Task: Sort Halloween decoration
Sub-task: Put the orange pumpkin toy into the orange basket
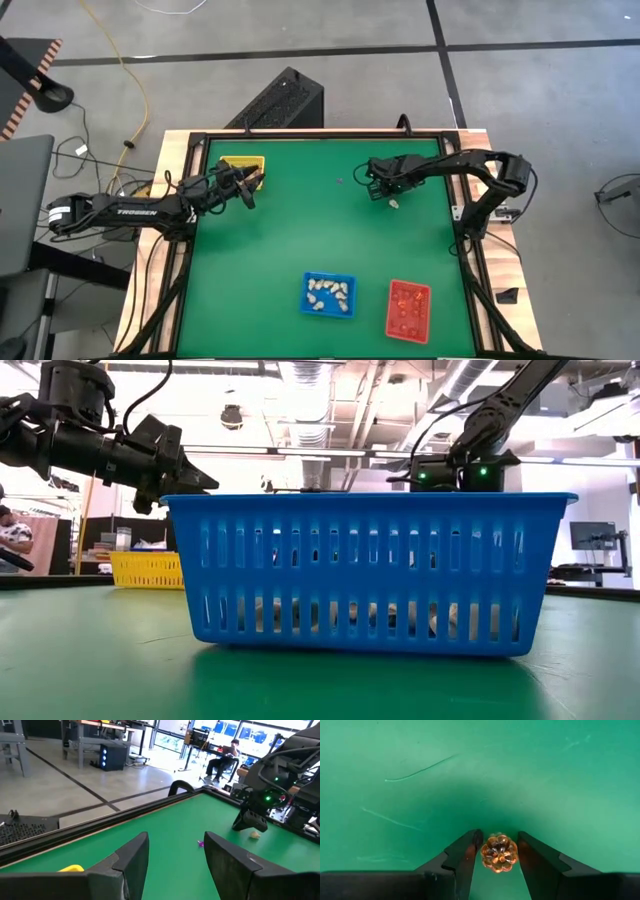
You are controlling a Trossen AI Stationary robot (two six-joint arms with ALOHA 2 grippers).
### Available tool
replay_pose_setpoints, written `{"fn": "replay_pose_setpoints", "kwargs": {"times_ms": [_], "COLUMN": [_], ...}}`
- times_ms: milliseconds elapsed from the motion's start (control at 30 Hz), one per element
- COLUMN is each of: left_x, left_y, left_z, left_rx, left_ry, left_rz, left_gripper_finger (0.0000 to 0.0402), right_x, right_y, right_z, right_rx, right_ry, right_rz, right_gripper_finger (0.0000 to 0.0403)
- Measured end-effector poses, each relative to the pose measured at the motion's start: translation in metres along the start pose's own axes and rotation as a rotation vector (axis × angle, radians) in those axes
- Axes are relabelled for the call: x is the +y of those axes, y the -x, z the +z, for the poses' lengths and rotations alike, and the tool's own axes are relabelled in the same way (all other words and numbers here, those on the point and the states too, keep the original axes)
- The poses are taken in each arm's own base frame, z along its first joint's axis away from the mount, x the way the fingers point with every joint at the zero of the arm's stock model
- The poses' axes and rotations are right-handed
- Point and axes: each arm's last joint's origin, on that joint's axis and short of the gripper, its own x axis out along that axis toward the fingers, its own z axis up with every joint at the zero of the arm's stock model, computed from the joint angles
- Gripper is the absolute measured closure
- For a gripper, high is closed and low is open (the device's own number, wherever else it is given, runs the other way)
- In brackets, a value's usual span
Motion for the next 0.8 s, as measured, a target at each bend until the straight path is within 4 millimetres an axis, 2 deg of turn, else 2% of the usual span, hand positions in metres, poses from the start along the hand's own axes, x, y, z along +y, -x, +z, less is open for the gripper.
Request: {"fn": "replay_pose_setpoints", "kwargs": {"times_ms": [367,500,800], "left_x": [0.000,0.000,-0.001], "left_y": [0.000,0.000,0.000], "left_z": [0.000,0.000,0.000], "left_rx": [0.000,0.001,0.006], "left_ry": [0.004,0.004,0.007], "left_rz": [0.000,0.000,-0.024], "left_gripper_finger": [0.0223,0.0223,0.0223], "right_x": [-0.013,-0.013,-0.005], "right_y": [0.031,0.029,0.009], "right_z": [-0.002,-0.002,0.000], "right_rx": [-0.053,-0.053,-0.017], "right_ry": [-0.008,-0.005,0.026], "right_rz": [0.050,0.038,0.002], "right_gripper_finger": [0.0226,0.0226,0.0226]}}
